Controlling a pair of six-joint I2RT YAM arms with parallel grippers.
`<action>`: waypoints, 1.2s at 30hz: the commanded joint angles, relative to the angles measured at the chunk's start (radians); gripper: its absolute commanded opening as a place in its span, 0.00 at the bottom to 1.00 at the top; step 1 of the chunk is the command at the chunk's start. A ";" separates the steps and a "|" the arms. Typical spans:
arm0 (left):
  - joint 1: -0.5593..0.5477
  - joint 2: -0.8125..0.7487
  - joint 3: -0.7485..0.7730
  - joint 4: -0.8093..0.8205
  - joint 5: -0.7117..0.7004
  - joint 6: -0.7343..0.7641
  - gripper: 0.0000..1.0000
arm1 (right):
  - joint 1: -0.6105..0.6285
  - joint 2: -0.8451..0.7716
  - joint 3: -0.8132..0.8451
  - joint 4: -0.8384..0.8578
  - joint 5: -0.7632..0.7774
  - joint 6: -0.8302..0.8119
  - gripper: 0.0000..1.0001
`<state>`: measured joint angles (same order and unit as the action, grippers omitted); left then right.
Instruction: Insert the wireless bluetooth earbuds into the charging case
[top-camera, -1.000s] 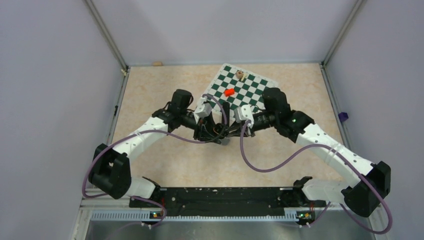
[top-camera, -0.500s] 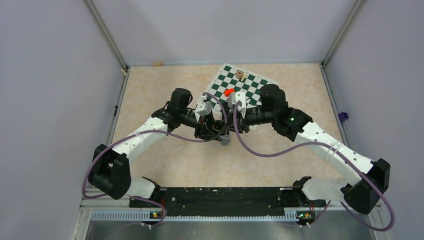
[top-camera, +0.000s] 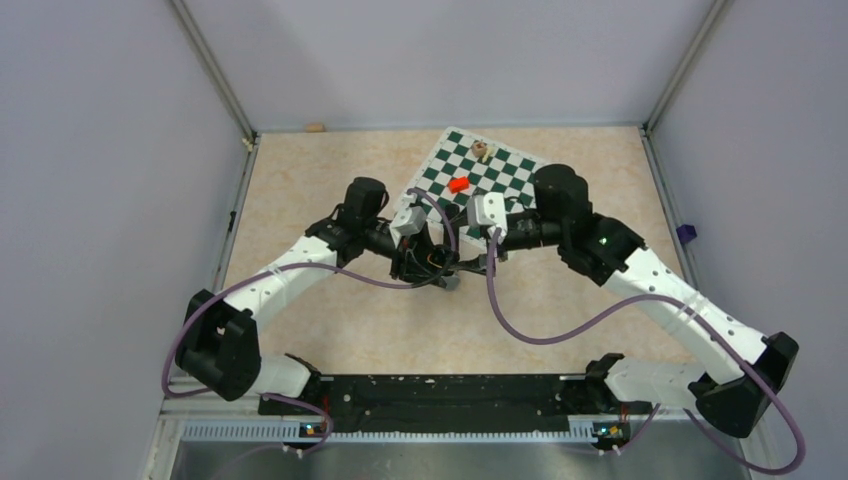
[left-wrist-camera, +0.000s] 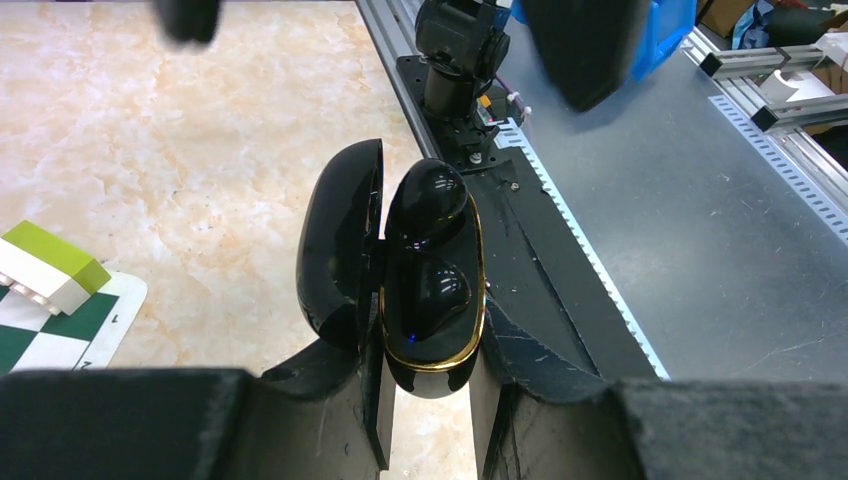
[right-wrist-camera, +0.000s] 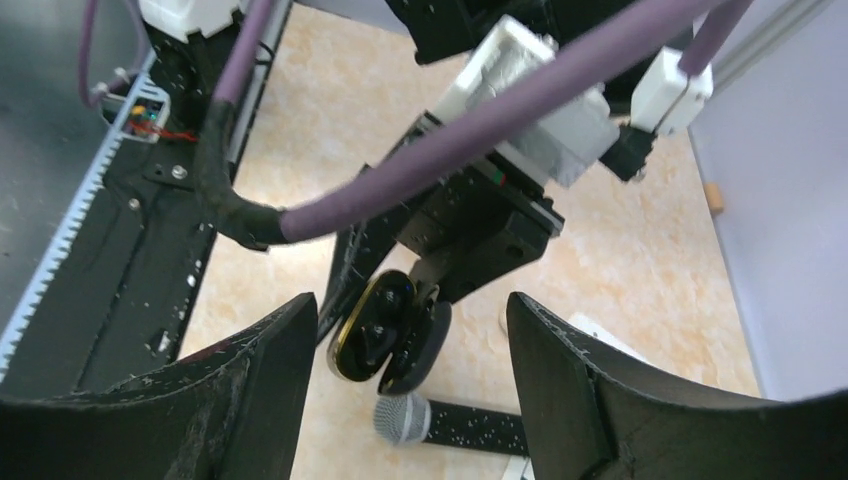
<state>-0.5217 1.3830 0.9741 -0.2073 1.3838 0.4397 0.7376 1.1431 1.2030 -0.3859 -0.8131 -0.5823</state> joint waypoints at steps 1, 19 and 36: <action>0.000 -0.038 0.020 0.041 0.044 -0.005 0.00 | 0.009 -0.014 -0.043 0.064 0.087 -0.020 0.69; 0.000 -0.038 0.020 0.032 0.045 0.004 0.00 | 0.009 -0.013 -0.075 0.020 0.190 -0.121 0.77; 0.001 -0.042 0.026 0.023 0.049 0.006 0.00 | -0.010 0.004 0.034 0.042 0.256 -0.004 0.82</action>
<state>-0.5209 1.3827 0.9741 -0.2024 1.3949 0.4400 0.7345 1.1282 1.1667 -0.4217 -0.6247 -0.6598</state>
